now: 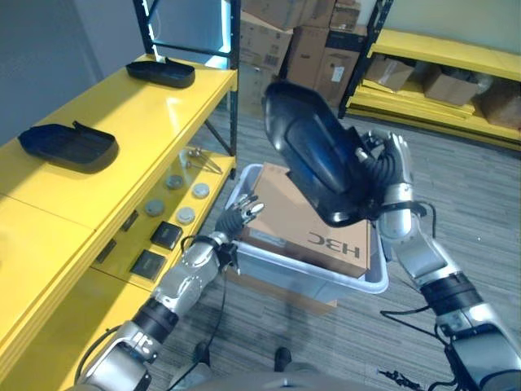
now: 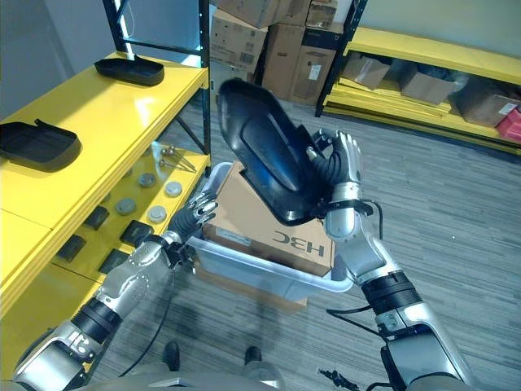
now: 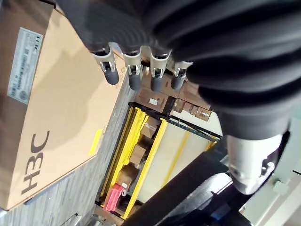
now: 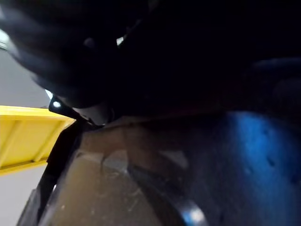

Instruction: Move parts from the plastic box to the shelf.

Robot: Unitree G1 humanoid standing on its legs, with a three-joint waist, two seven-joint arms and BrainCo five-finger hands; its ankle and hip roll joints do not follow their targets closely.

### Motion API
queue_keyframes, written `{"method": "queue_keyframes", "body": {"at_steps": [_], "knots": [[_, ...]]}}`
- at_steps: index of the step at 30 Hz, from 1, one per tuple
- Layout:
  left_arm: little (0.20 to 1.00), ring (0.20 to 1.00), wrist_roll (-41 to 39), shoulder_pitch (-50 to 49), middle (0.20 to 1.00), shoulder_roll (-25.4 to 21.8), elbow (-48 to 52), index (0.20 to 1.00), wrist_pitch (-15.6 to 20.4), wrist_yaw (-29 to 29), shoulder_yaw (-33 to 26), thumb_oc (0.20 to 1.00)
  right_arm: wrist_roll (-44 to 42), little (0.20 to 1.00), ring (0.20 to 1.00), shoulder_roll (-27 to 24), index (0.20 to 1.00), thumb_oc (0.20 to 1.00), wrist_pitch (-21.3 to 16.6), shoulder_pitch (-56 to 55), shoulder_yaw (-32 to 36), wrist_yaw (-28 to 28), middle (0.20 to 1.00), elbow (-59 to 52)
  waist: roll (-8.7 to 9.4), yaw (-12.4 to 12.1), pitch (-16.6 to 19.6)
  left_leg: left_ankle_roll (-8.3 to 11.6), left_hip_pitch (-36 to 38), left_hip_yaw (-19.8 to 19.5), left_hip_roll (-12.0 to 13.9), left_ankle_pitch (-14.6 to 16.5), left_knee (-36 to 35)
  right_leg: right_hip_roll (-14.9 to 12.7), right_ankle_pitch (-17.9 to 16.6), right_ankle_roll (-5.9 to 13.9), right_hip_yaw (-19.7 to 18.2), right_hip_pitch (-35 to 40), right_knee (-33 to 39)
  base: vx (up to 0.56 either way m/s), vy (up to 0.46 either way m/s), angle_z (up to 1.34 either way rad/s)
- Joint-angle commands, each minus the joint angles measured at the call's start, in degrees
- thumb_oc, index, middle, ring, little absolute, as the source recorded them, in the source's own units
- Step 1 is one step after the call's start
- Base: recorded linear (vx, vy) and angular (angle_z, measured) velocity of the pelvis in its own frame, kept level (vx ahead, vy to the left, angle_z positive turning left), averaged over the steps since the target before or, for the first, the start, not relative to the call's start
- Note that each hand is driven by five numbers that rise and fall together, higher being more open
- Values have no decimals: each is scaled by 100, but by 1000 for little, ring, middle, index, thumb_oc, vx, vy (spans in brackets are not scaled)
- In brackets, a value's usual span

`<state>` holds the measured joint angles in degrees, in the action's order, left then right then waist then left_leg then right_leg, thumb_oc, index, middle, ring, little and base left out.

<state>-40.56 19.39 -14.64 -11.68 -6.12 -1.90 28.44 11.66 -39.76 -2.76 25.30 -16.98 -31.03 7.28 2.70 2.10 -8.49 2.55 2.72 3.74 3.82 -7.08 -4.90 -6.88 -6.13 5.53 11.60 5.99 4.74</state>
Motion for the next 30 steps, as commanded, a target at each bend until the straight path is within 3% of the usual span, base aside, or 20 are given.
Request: {"method": "queue_keyframes", "body": {"at_steps": [1, 5, 15, 17, 24, 27, 28, 29, 30], "knots": [[1000, 1000, -301, 550, 1000, 76, 211, 1000, 174, 164, 203, 1000, 222, 200, 200, -57, 200, 200, -267, 837, -143, 12, 200, -149, -14, -195, 66, 63, 450, 335, 262, 630, 178, -146, 402, 93, 157, 185, -239, 0, 0, 0], [1000, 1000, -716, 657, 1000, 116, 484, 1000, 33, 129, 186, 1000, 271, 200, 200, 41, 200, 200, -320, 969, -334, 210, 200, -190, -55, -200, 70, 75, 513, 294, 275, 637, 168, -137, 424, 85, 155, 246, -236, 0, 0, 0], [1000, 1000, -809, 688, 1000, 23, 874, 1000, 229, 54, 131, 1000, 203, 200, 200, 216, 200, 200, -450, 958, -622, 725, 200, -705, -96, -180, 93, 92, 581, 284, 263, 642, 112, -128, 434, 82, 145, 300, -199, 22, 14, 2], [1000, 1000, -947, 687, 1000, 14, 956, 1000, 216, -86, 76, 1000, -172, 200, 200, 307, 200, 200, -518, 944, -670, 849, 200, -887, -108, -160, 91, 94, 593, 285, 261, 641, 101, -119, 440, 86, 118, 303, -204, 24, 34, -1], [1000, 1000, -785, 763, 1000, 13, 819, 1000, 508, -382, 97, 1000, -735, 200, 200, 549, 200, 200, -672, 924, -761, 1333, 200, -1437, -107, -133, 101, 94, 569, 306, 250, 642, 88, -114, 431, 97, 100, 264, -192, 2, 4, -1], [1000, 1000, -569, 815, 1000, 56, 773, 1000, 845, -662, 12, 1000, -1170, 200, 200, 769, 200, 200, -624, 848, -857, 1519, 200, -1671, -96, -141, 110, 88, 578, 303, 237, 649, 74, -117, 435, 101, 114, 280, -173, 0, 0, 0], [953, 953, -562, 815, 953, 57, 774, 953, 851, -668, 9, 953, -1165, 200, 200, 780, 200, 200, -612, 840, -861, 1534, 200, -1682, -95, -141, 112, 88, 577, 303, 236, 649, 73, -117, 436, 101, 115, 280, -172, 0, 0, 0], [495, 495, -523, 822, 495, 71, 773, 495, 894, -658, -23, 495, -1258, 200, 200, 870, 200, 200, -605, 775, -880, 1559, 200, -1738, -94, -143, 118, 86, 576, 305, 234, 646, 71, -116, 436, 99, 114, 279, -172, 0, 0, 0], [200, 200, -459, 834, 200, 77, 761, 200, 980, -605, -58, 200, -1355, 200, 200, 986, 200, 200, -601, 637, -904, 1634, 200, -1812, -93, -140, 125, 75, 579, 312, 226, 650, 62, -120, 438, 100, 115, 279, -173, 0, 0, 0]]}}
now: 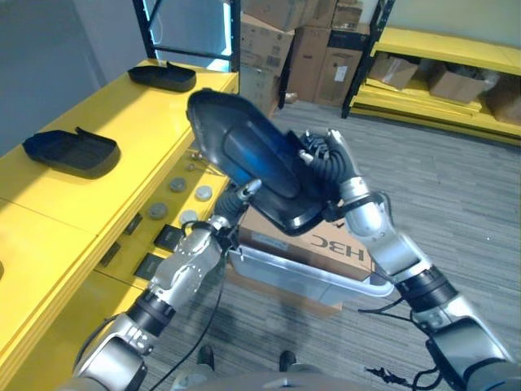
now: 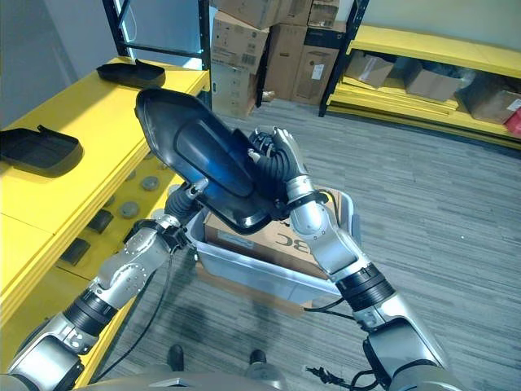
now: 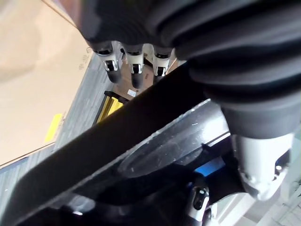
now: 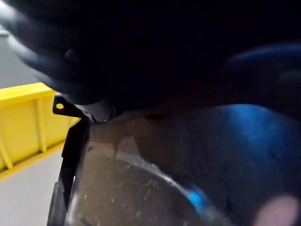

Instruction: Move parts from the plastic box to the shelf.

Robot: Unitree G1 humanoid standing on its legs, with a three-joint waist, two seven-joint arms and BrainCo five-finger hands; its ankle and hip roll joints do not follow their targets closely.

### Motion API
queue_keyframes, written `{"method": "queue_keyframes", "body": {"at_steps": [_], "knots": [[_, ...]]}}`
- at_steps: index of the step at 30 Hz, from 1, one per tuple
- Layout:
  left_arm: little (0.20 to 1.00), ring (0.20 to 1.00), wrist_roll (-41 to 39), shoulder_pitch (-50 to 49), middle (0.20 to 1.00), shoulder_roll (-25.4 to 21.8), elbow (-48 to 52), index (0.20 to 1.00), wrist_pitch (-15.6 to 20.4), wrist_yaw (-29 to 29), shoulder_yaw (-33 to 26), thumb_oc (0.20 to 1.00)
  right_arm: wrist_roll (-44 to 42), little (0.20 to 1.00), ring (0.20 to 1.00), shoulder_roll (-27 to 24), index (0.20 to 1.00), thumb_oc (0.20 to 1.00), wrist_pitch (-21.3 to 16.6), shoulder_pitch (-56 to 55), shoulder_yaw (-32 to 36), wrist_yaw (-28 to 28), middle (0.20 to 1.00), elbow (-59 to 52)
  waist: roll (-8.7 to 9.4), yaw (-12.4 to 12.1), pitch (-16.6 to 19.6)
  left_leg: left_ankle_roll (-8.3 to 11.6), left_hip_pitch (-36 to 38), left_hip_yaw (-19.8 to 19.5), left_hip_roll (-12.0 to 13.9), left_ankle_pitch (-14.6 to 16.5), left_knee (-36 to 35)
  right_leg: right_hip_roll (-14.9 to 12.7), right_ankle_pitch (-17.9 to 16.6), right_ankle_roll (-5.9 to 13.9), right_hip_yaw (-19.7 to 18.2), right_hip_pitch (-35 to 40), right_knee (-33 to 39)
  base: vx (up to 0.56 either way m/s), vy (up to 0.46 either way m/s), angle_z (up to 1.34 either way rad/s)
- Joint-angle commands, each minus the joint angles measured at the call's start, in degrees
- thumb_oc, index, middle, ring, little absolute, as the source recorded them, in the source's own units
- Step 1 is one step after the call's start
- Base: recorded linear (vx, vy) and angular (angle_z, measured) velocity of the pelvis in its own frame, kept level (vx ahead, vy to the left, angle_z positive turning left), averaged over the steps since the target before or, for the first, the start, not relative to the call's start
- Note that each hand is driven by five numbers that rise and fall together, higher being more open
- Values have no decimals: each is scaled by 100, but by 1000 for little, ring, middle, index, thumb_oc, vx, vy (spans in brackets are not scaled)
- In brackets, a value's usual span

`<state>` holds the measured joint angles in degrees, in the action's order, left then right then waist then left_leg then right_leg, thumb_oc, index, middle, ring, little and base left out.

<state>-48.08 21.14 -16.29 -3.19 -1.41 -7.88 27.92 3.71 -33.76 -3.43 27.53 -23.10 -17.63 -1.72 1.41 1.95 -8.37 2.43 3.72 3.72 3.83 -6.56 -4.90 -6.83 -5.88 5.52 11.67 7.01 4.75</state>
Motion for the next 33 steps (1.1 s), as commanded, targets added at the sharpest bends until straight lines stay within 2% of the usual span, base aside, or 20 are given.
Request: {"method": "queue_keyframes", "body": {"at_steps": [1, 3, 4, 7, 10, 13, 16, 19, 20, 21, 22, 25, 26, 28, 30, 33], "knots": [[200, 200, 338, 652, 200, 241, -67, 200, 537, -19, -10, 200, -616, 200, 200, 415, 200, 200, -546, 371, -304, 326, 200, -927, 36, -127, 114, 86, 472, 312, 224, 595, 64, -125, 412, 98, 108, 172, -175, 0, 0, 0], [200, 200, 323, 598, 200, 330, 86, 200, 791, -211, 21, 200, -822, 200, 200, 838, 200, 200, -468, 78, -579, 459, 200, -986, 35, -162, 71, 80, 429, 277, 210, 580, 61, -131, 408, 97, 111, 142, -181, 0, 0, 0], [200, 200, 327, 595, 200, 328, 90, 200, 795, -211, 21, 200, -833, 200, 200, 852, 200, 200, -478, 67, -593, 465, 200, -981, 35, -163, 70, 80, 427, 277, 210, 579, 61, -131, 408, 97, 113, 142, -179, 0, 0, 0], [200, 200, 324, 555, 200, 334, 81, 200, 846, -69, 42, 200, -1058, 200, 200, 1000, 200, 200, -854, -66, -804, 922, 200, -953, 38, -204, 57, 78, 388, 258, 195, 557, 63, -132, 394, 90, 132, 132, -168, -20, -1, 0], [200, 200, 226, 519, 200, 255, 70, 200, 963, -42, 47, 200, -1480, 200, 200, 1006, 200, 200, -1417, -15, -979, 1809, 200, -998, 56, -258, 63, 73, 362, 213, 165, 549, 60, -135, 384, 93, 161, 134, -156, 0, 0, 0], [200, 200, 195, 452, 200, 208, 60, 200, 981, 33, -19, 200, -2119, 200, 200, 951, 200, 200, -1380, 10, -1033, 2176, 200, -1082, 87, -313, 78, 65, 363, 175, 132, 545, 45, -152, 370, 104, 208, 166, -143, -1, 29, 5], [200, 200, 263, 351, 200, 177, 59, 200, 1089, 17, -85, 200, -2370, 200, 200, 938, 200, 200, -1501, -74, -969, 2385, 200, -1059, 110, -358, 118, 36, 357, 110, 61, 542, 13, -180, 336, 126, 236, 184, -129, 23, 92, 7], [200, 200, 719, 260, 200, 163, 70, 200, 1348, -324, -223, 200, -2135, 200, 200, 940, 200, 200, -1671, -235, -867, 2197, 200, -1150, 127, -366, 164, -11, 340, 78, -27, 573, -10, -223, 300, 171, 206, 177, -112, 28, 133, 5], [200, 200, 1040, 237, 200, 128, 63, 200, 1489, -439, -273, 200, -2144, 253, 253, 931, 253, 253, -1707, -329, -767, 2130, 253, -1197, 139, -360, 177, -31, 321, 75, -63, 588, -10, -238, 282, 189, 180, 160, -110, 14, 148, 3], [200, 200, 1160, 210, 200, 102, 61, 200, 1580, -493, -315, 200, -2135, 586, 586, 912, 586, 586, -1726, -409, -682, 2090, 586, -1231, 146, -353, 179, -48, 310, 73, -87, 598, -10, -251, 272, 202, 165, 145, -113, 6, 170, 3], [200, 200, 1336, 168, 200, 66, 86, 200, 1674, -615, -396, 200, -2076, 1000, 1000, 898, 1000, 1000, -1707, -544, -552, 1993, 1000, -1299, 155, -337, 178, -79, 297, 77, -125, 613, -10, -277, 254, 228, 139, 116, -126, -1, 172, 1], [200, 200, 1989, 137, 200, -39, 161, 200, 1867, -951, -541, 200, -2016, 1000, 1000, 841, 1000, 1000, -1500, -795, -298, 1760, 1000, -1398, 177, -290, 162, -144, 275, 99, -198, 637, -10, -338, 212, 290, 82, 36, -178, -16, 190, 0], [200, 200, 2572, 78, 200, -156, 239, 200, 2026, -1243, -706, 200, -2063, 1000, 1000, 764, 1000, 1000, -1282, -1141, -10, 1478, 1000, -1431, 195, -230, 140, -198, 253, 137, -260, 654, -10, -383, 183, 354, 15, -51, -258, -34, 218, -3], [200, 200, 2822, 36, 200, -231, 274, 200, 2101, -1374, -775, 200, -2048, 1000, 1000, 733, 1000, 1000, -1183, -1314, 118, 1340, 1000, -1390, 200, -203, 135, -226, 237, 150, -288, 659, -10, -399, 179, 384, -19, -97, -308, -34, 168, -3], [200, 200, 3602, -152, 200, -503, 404, 200, 2310, -1762, -1068, 200, -1964, 1000, 1000, 643, 1000, 1000, -1074, -2017, 533, 1090, 1000, -1159, 188, -86, 107, -297, 183, 207, -328, 658, -10, -419, 162, 462, -161, -273, -481, -59, 163, -16], [200, 200, 4103, -394, 200, -768, 565, 200, 2403, -2091, -1426, 200, -2070, 1000, 1000, 708, 1000, 1000, -1036, -2661, 912, 1124, 1000, -710, 194, 75, 71, -349, 158, 325, -336, 669, -10, -460, 57, 563, -239, -488, -666, -80, 110, -24]]}}
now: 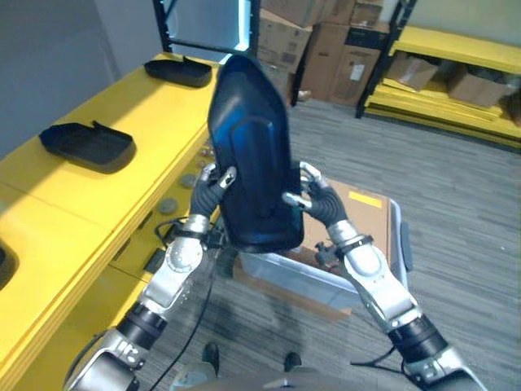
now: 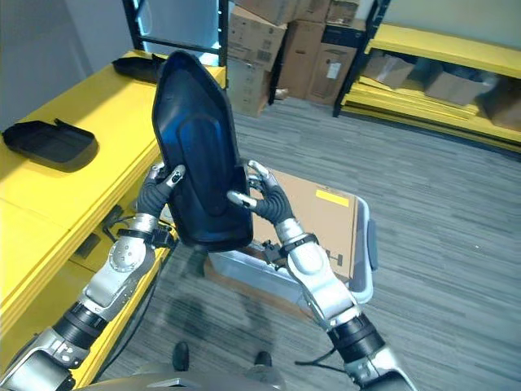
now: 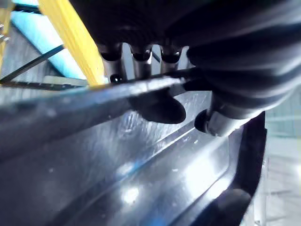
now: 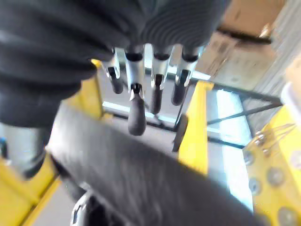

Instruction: Move parts from the plastic box to the shelf.

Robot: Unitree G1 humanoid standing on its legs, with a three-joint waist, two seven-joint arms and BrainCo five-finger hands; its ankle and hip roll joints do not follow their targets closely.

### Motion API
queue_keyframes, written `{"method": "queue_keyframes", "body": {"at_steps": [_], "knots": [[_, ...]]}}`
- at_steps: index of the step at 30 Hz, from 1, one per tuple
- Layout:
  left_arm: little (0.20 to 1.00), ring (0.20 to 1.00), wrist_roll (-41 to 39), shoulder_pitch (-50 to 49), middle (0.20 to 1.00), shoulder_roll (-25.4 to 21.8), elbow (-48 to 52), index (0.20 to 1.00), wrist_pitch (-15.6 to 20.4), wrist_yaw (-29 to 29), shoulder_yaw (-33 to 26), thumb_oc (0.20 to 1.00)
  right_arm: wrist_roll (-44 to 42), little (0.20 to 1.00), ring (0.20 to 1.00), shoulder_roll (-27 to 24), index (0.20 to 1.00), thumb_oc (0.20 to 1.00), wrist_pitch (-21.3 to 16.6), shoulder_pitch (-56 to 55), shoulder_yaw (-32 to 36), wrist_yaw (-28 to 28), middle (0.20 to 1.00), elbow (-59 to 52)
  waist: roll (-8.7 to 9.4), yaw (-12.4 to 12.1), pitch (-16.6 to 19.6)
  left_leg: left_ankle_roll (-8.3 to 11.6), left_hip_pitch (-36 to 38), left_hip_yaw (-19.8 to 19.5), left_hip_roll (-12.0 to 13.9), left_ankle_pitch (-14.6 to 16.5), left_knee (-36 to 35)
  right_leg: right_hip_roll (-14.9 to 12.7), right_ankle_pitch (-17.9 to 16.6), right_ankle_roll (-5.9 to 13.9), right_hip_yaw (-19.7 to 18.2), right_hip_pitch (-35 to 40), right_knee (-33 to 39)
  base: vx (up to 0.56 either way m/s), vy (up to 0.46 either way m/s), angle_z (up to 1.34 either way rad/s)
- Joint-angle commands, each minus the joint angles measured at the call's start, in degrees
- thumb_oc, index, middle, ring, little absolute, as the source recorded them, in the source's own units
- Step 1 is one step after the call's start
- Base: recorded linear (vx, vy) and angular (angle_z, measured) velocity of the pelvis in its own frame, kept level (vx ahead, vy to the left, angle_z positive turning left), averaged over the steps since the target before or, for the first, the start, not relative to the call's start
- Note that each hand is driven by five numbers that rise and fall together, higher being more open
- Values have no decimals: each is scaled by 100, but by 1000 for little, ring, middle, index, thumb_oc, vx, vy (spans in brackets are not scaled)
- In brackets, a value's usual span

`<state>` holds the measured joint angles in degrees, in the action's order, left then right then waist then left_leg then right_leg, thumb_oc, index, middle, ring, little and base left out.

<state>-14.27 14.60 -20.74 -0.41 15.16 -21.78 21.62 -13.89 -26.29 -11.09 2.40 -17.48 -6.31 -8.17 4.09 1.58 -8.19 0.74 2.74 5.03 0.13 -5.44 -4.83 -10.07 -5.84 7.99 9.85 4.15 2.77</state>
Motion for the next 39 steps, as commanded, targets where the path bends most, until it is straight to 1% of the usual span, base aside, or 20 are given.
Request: {"method": "queue_keyframes", "body": {"at_steps": [1, 4, 6, 7, 9, 10, 11, 14, 16, 17, 19, 20, 22, 26, 28, 31, 32, 35, 37, 39], "knots": [[200, 200, 919, 196, 200, -389, 325, 200, 752, -823, -885, 200, -277, 1000, 1000, 2, 1000, 1000, -238, -292, 428, -14, 1000, 96, -67, 153, 49, -192, 248, 243, 37, 562, -17, -143, 20, 342, -79, -269, -524, -75, 64, -22], [200, 200, 1459, 42, 200, -637, 234, 200, 851, -1104, -1096, 200, -376, 1000, 1000, 83, 1000, 1000, -575, -836, 685, 313, 1000, 1110, -66, 269, 40, -221, 191, 294, 50, 568, -17, 14, 112, 303, -198, -339, -624, -64, 29, -23], [200, 200, 1432, 72, 200, -711, 59, 200, 927, -1134, -1052, 200, -487, 1000, 1000, 109, 1000, 1000, -501, -986, 756, 372, 1000, 1762, -63, 343, 39, -253, 146, 103, 10, 580, -17, 262, 268, 168, -466, -326, -626, 16, -22, 3], [200, 200, 1279, 150, 200, -653, -265, 200, 1178, -953, -915, 200, -444, 1000, 1000, 173, 1000, 1000, -387, -1132, 833, 450, 1000, 2991, -38, 474, 57, -277, 135, -322, -138, 562, -17, 684, 358, -43, -965, -308, -645, 60, -60, 29], [200, 200, 1095, 185, 200, -610, -318, 200, 1350, -762, -847, 200, -603, 1000, 1000, 238, 1000, 1000, -29, -1138, 834, 798, 1000, 3887, -20, 487, 59, -271, 134, -539, -221, 539, -17, 864, 372, -143, -1128, -297, -646, 32, -149, 117], [200, 200, 975, 223, 200, -558, -283, 200, 1430, -622, -813, 200, -593, 1000, 1000, 298, 1000, 1000, 373, -1022, 765, 1142, 1000, 4759, -9, 434, 40, -256, 134, -681, -264, 514, -17, 934, 424, -242, -1108, -228, -589, 2, -208, 144], [200, 200, 940, 234, 200, -546, -274, 200, 1439, -588, -801, 200, -633, 1000, 1000, 320, 1000, 1000, 395, -999, 745, 1217, 1000, 4983, -2, 416, 37, -253, 131, -710, -276, 511, -17, 946, 419, -255, -1101, -211, -557, -14, -271, 100], [200, 200, 600, 325, 200, -423, -241, 200, 1510, -356, -738, 200, -284, 1000, 1000, 557, 1000, 1000, 1017, -745, 534, 1619, 1000, 6550, 21, 196, 37, -221, 74, -918, -318, 472, -17, 975, 369, -331, -995, -102, -315, -50, -252, 39], [200, 200, 525, 305, 200, -370, -102, 200, 1430, -206, -774, 200, -312, 1000, 1000, 739, 1000, 1000, 1572, -541, 398, 1636, 1000, 7327, 4, 9, 14, -161, 13, -1022, -298, 361, -17, 961, 309, -363, -844, -60, -205, -61, -264, 60], [200, 200, 479, 244, 200, -341, 85, 200, 1308, -107, -825, 200, -309, 1000, 1000, 842, 1000, 1000, 2041, -398, 349, 1688, 1000, 7646, -32, -119, -10, -112, -7, -1079, -273, 310, -17, 947, 303, -388, -711, 10, -119, -21, -204, 52], [200, 200, 512, 181, 200, -330, 271, 200, 1201, -62, -874, 200, -227, 1000, 1000, 927, 1000, 1000, 2320, -298, 327, 1736, 1000, 7851, -78, -228, -35, -54, -41, -1083, -236, 254, -17, 936, 311, -410, -591, 67, -57, -36, -125, 25], [200, 200, 649, 116, 200, -333, 505, 200, 1056, -10, -956, 200, -67, 1000, 1000, 1000, 1000, 1000, 2639, -196, 301, 1867, 1000, 8070, -146, -357, -79, 38, -118, -1066, -181, 152, -17, 923, 317, -430, -442, 128, 17, -58, -102, 48], [200, 200, 532, 80, 200, -336, 830, 200, 841, 112, -1098, 200, 300, 1000, 1000, 1091, 1000, 1000, 2824, -86, 210, 2031, 1000, 8319, -268, -556, -185, 230, -320, -867, -92, -7, -17, 882, 394, -429, -120, 341, 156, -78, -58, 74], [200, 200, 202, -27, 200, -291, 1069, 200, 768, 611, -1288, 200, 514, 1000, 1000, 1038, 1000, 1000, 2527, 8, 127, 1843, 1000, 8261, -398, -589, -262, 543, -620, 552, 413, -269, 194, 665, 434, -376, 853, 504, 195, -135, 65, 147], [200, 200, 194, -113, 200, -298, 1101, 200, 817, 617, -1325, 200, 350, 1000, 1000, 1000, 1000, 1000, 2519, 100, 86, 1752, 1000, 8189, -394, -575, -251, 544, -621, 712, 524, -208, 356, 589, 424, -388, 1004, 470, 160, -121, 156, 124], [200, 200, 206, -325, 200, -349, 1200, 200, 995, 479, -1395, 200, 284, 1000, 1000, 876, 1000, 1000, 2732, 395, 126, 1630, 1000, 8124, -306, -443, -142, 349, -260, 1315, 796, 291, 823, 189, 346, -392, 1438, 238, -72, -123, 272, 96], [200, 200, 223, -324, 200, -380, 1207, 200, 979, 409, -1404, 200, 494, 1000, 1000, 841, 1000, 1000, 2772, 415, 135, 1612, 1000, 8187, -333, -378, -66, 413, -48, 1478, 921, 417, 814, 149, 419, -347, 1521, 242, -120, -12, 243, 103], [200, 200, 34, -367, 200, -481, 1326, 200, 912, 438, -1437, 200, 545, 1000, 1000, 809, 1000, 1000, 2773, 401, 136, 1526, 1000, 8351, -433, -295, 16, 549, 288, 1870, 1091, 288, 545, 75, 417, -290, 1840, 296, -174, 18, 238, 128], [200, 200, 79, -514, 200, -553, 1459, 200, 952, 577, -1447, 200, 499, 1000, 1000, 811, 1000, 1000, 2744, 441, 200, 1450, 1000, 8421, -510, -305, 80, 620, 489, 2066, 1067, 186, 173, -10, 412, -202, 1968, 403, -188, 27, 441, 161], [200, 200, 29, -598, 200, -638, 1544, 200, 951, 625, -1348, 200, 530, 1000, 1000, 795, 1000, 1000, 2814, 499, 248, 1424, 1000, 8471, -571, -367, 111, 590, 478, 1999, 990, 203, 75, -143, 452, -138, 2004, 425, -307, 56, 410, 97]]}}
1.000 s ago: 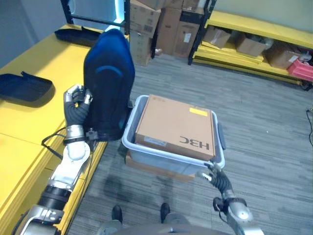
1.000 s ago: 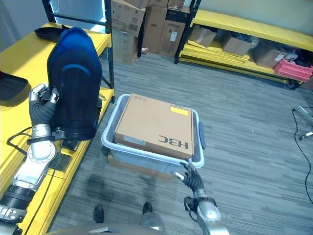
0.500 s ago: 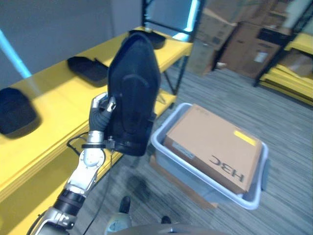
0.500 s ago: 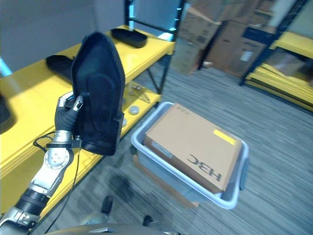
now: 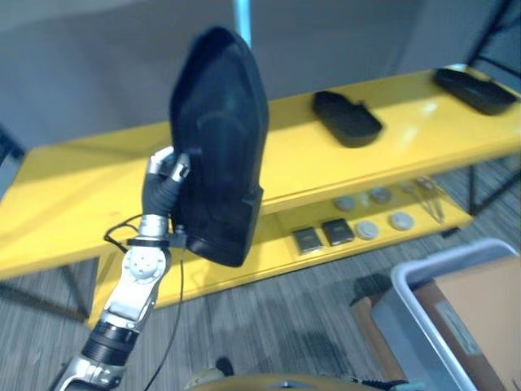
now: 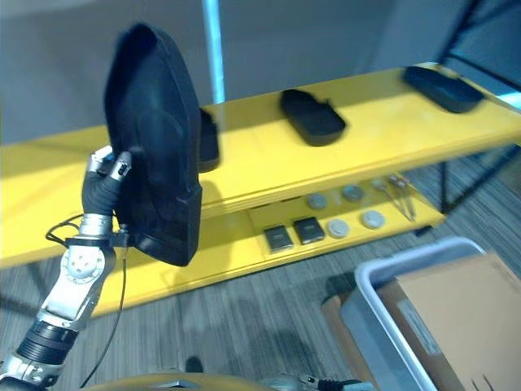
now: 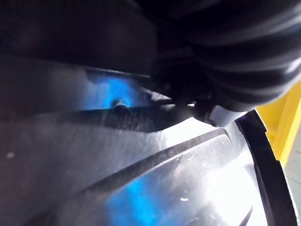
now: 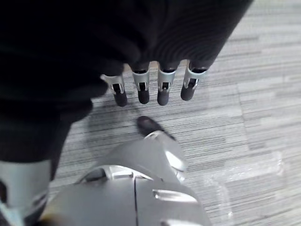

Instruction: Move parts from the plastic box to the shelf.

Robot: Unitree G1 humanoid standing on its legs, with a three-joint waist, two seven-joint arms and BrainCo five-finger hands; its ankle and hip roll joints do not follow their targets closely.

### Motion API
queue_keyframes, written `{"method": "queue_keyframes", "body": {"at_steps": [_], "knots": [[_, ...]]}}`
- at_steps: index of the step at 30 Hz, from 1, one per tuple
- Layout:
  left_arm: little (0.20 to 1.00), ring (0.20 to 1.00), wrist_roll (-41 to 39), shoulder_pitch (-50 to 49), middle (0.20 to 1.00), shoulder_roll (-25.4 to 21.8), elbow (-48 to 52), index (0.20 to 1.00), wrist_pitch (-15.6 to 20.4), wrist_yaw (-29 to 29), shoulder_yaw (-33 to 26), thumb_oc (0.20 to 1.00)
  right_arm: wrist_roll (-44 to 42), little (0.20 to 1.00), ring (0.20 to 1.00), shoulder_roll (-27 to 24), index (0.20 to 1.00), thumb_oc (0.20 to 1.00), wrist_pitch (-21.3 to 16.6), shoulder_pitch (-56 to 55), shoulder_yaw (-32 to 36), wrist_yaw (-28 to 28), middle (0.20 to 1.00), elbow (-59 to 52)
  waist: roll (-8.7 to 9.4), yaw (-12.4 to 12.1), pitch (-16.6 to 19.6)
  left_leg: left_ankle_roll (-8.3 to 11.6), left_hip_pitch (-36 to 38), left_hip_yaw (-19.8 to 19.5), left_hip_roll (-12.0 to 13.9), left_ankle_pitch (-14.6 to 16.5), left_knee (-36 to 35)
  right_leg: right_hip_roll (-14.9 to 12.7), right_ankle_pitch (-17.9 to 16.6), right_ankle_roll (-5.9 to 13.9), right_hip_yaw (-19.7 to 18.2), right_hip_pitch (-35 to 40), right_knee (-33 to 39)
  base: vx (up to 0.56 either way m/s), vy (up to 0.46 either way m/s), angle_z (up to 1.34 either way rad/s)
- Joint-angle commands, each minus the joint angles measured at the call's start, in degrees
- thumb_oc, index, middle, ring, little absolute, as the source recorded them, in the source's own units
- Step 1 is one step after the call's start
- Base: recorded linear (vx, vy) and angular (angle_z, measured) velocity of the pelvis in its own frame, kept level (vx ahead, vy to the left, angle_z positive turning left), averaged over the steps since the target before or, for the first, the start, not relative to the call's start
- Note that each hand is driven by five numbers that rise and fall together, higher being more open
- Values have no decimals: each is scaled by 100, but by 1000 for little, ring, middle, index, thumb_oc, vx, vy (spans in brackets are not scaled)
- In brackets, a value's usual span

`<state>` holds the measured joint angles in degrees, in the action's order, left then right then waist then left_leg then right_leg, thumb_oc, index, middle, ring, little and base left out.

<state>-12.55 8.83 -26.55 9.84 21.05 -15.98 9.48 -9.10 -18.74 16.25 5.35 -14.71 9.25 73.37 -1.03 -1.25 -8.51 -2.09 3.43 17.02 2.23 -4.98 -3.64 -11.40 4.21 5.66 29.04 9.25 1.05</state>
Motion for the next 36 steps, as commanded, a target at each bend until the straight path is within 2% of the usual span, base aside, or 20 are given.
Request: {"method": "queue_keyframes", "body": {"at_steps": [1, 4, 8, 9, 10, 11, 13, 16, 19, 21, 22, 23, 24, 26, 28, 30, 31, 32, 33, 36], "knots": [[200, 200, -235, -40, 200, -122, 515, 200, 383, 93, -69, 200, 123, 1000, 1000, 31, 1000, 1000, 120, 230, 6, -140, 1000, 354, -90, -125, 155, 840, 394, 768, 748, 180, -53, -91, -513, 127, 111, -77, -237, 76, 371, 60], [200, 200, -409, 11, 200, -246, 563, 200, 405, 343, 66, 200, -29, 1000, 1000, 49, 1000, 1000, 87, 255, 67, -318, 1000, 418, -167, -284, 158, 668, 285, 693, 619, 226, -67, -346, -326, 151, 225, -50, -775, 48, 291, 68], [200, 200, -579, 274, 200, -355, 604, 200, 212, 366, 384, 200, -643, 1000, 1000, 78, 1000, 1000, -36, 461, 264, -1097, 1000, 272, -232, -380, -16, 357, 197, 259, 252, 384, -83, -821, -610, 224, -7, -411, -2020, 89, 311, 47], [200, 200, -689, 444, 200, -344, 507, 200, 176, 299, 564, 200, -694, 1000, 1000, 47, 1000, 1000, -111, 570, 360, -1195, 1000, 236, -241, -236, -166, 195, 203, 55, 109, 364, -91, -561, -782, 178, -436, -842, -2392, 90, 321, 53], [200, 200, -725, 476, 200, -342, 467, 200, 207, 280, 611, 200, -673, 1000, 1000, 46, 1000, 1000, -173, 584, 362, -1215, 1000, 228, -243, -184, -193, 181, 217, -18, 83, 371, -98, -440, -793, 179, -539, -937, -2391, 154, 277, 95], [200, 200, -768, 520, 200, -315, 342, 200, 341, 160, 790, 200, -685, 1000, 1000, 76, 1000, 1000, -377, 617, 321, -1335, 1000, 134, -184, 39, -287, 160, 323, -261, -69, 409, -136, 99, -833, 215, -852, -1240, -2031, 157, 130, 86], [200, 200, -741, 553, 200, -272, 286, 200, 396, 115, 870, 200, -648, 1000, 1000, 91, 1000, 1000, -296, 609, 295, -1359, 1000, 81, -136, 144, -300, 155, 322, -396, -166, 421, -136, 437, -868, 190, -958, -1290, -1600, 148, 57, 39], [200, 200, -738, 745, 200, -33, 142, 200, 468, 238, 1083, 200, -956, 1000, 1000, 93, 1000, 1000, -111, 378, 282, -1496, 1000, 175, -69, 441, -290, 94, 427, -853, -452, 540, -136, 1025, -868, 2, -1641, -1167, -712, 181, -33, 53], [200, 200, -772, 803, 200, 38, 99, 200, 354, 338, 1080, 200, -1234, 1000, 1000, 57, 1000, 1000, 108, 225, 408, -1451, 1000, 348, -62, 519, -221, 42, 492, -1022, -598, 597, -80, 1100, -863, -112, -2010, -1011, -462, 164, -80, 114], [200, 200, -899, 747, 200, 28, 85, 200, 384, 323, 1018, 200, -1188, 1000, 1000, -3, 1000, 1000, 128, 122, 547, -1308, 1000, 511, 28, 529, -211, 22, 377, -854, -730, 1020, 816, 910, -739, -228, -2039, -891, -461, 148, -40, 54], [200, 200, -928, 699, 200, 29, 129, 200, 324, 308, 971, 200, -844, 1000, 1000, -103, 1000, 1000, 47, 78, 654, -1290, 1000, 534, 133, 458, -292, 175, -218, -746, -724, 877, 2352, 729, -693, -363, -2001, -626, -343, 124, -22, 12], [200, 200, -941, 697, 200, 22, 125, 200, 321, 318, 963, 200, -806, 1000, 1000, -111, 1000, 1000, 49, 81, 651, -1284, 1000, 537, 134, 453, -302, 202, -321, -752, -695, 867, 2538, 731, -691, -383, -1999, -610, -337, 127, -21, 7], [200, 200, -1025, 692, 200, -12, 73, 200, 346, 390, 925, 200, -690, 1000, 1000, -160, 1000, 1000, -4, 48, 602, -1261, 1000, 569, 197, 399, -370, 329, -669, -735, -549, 599, 3109, 659, -668, -444, -2031, -490, -315, 74, 0, 0], [200, 200, -1104, 696, 200, -47, -2, 200, 363, 489, 849, 200, -973, 1000, 1000, -211, 1000, 1000, -244, -4, 529, -1183, 1000, 643, 190, 384, -425, 529, -1198, -737, -77, 358, 3658, 680, -607, -501, -2070, -372, -303, 132, 87, -4], [200, 200, -954, 656, 200, -9, -25, 200, 310, 449, 756, 200, -1182, 1000, 1000, -209, 1000, 1000, -298, 70, 523, -1076, 1000, 646, 117, 398, -395, 593, -1083, -747, 271, 177, 3055, 698, -535, -471, -2141, -347, -348, 206, 312, -9], [200, 200, -826, 508, 200, -12, -37, 200, 325, 262, 661, 200, -975, 1000, 1000, -225, 1000, 1000, -390, 178, 470, -1021, 1000, 604, -16, 389, -296, 628, -581, -1110, 525, 44, 1678, 677, -439, -336, -2388, -380, -422, 268, 544, -52], [200, 200, -809, 448, 200, -55, -21, 200, 324, 120, 611, 200, -834, 1000, 1000, -256, 1000, 1000, -399, 245, 423, -984, 1000, 596, -71, 351, -254, 678, -407, -1485, 564, 25, 1087, 649, -402, -272, -2624, -411, -440, 155, 355, -75], [200, 200, -808, 450, 200, -55, -20, 200, 323, 119, 610, 200, -833, 1000, 1000, -256, 1000, 1000, -399, 249, 423, -983, 1000, 597, -70, 347, -247, 678, -408, -1479, 564, -5, 1058, 649, -418, -273, -2629, -425, -434, 190, 548, -115], [200, 200, -756, 378, 200, -156, -19, 200, 379, -42, 528, 200, -927, 1000, 1000, -312, 1000, 1000, -458, 378, 364, -991, 1000, 610, -103, 272, -176, 710, -231, -2083, 503, 270, 671, 596, -318, -209, -3038, -513, -523, 91, 439, -105], [200, 200, -758, 450, 200, -254, -139, 200, 250, -80, 534, 200, -1061, 1000, 1000, -328, 1000, 1000, -299, 410, 504, -1176, 1000, 476, -193, 341, -113, 653, -132, -2003, 399, 410, 520, 499, -300, -116, -3088, -655, -689, 76, 418, -99]]}}
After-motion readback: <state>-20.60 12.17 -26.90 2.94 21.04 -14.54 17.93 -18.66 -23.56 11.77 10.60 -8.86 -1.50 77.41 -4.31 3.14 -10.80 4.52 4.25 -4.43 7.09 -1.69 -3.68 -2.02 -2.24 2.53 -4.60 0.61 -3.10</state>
